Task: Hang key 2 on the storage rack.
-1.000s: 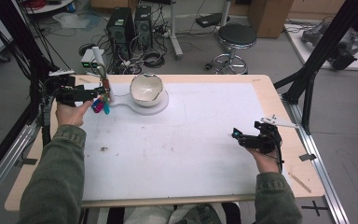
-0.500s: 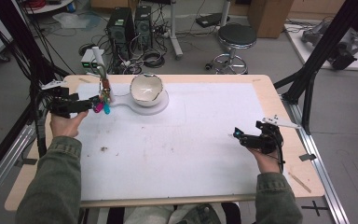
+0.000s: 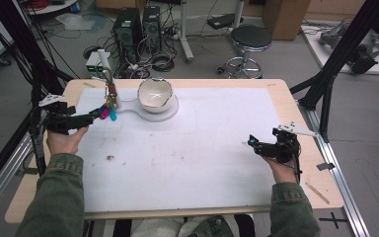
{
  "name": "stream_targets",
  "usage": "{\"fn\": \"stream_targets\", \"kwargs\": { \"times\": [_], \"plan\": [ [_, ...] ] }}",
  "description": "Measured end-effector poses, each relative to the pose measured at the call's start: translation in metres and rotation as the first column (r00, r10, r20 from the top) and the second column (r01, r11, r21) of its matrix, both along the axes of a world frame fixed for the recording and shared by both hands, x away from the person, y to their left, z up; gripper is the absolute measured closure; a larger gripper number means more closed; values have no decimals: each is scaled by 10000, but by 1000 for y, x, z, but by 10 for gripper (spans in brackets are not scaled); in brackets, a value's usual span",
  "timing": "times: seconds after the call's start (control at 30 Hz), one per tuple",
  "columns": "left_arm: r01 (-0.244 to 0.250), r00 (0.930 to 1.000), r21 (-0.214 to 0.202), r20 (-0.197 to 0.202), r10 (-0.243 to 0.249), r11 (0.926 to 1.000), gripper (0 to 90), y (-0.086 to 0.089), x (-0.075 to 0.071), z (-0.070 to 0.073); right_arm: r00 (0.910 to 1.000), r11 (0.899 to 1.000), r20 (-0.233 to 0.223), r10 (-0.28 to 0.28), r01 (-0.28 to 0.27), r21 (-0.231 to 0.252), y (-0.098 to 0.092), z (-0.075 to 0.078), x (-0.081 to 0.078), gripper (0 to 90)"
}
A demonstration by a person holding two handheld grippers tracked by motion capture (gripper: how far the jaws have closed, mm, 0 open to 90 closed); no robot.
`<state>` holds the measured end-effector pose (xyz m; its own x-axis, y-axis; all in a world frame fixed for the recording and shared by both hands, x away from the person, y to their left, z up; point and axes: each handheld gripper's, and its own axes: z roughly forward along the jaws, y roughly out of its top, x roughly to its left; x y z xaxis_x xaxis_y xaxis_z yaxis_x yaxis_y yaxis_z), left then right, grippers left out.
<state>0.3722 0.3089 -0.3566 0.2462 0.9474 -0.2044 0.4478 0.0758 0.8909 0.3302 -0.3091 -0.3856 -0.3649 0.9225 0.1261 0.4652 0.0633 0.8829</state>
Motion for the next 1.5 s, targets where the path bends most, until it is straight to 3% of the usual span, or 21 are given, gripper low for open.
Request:
{"fn": "stream_targets", "kwargs": {
  "times": [0.23, 0.47, 0.67, 0.8, 1.13, 1.33, 1.5],
  "plan": [
    [-361, 9992, -275, 151, 366, 9990, 16, -1, -10, -12, 9999, 9999, 26, -102, 102, -57, -2, 0, -1, 7],
    [-512, 9986, 60, -148, 512, 9987, 16, -2, -14, -26, 9999, 9999, 71, -157, 158, -67, -2, 0, -2, 7],
    [-942, 9950, 493, 365, 925, 9943, 16, 0, -27, -34, 9995, 9996, 141, -274, 275, -90, -4, 1, -3, 7],
    [-1280, 9903, 366, 592, 1257, 9911, 16, 6, -36, -35, 9994, 9994, 134, -323, 324, -95, -4, 1, -4, 7],
    [-1482, 9864, 415, 776, 1447, 9881, 16, 9, -50, -36, 9992, 9993, 139, -377, 378, -66, -5, 1, -5, 7],
    [-2056, 9726, 313, 1175, 2007, 9781, 16, 18, -62, -42, 9990, 9991, 173, -402, 404, -113, -4, 0, -5, 7],
    [-2253, 9681, 42, 1139, 2233, 9743, 16, 24, -63, -45, 9992, 9991, 124, -380, 382, -172, -3, -2, -4, 7]
  ]
}}
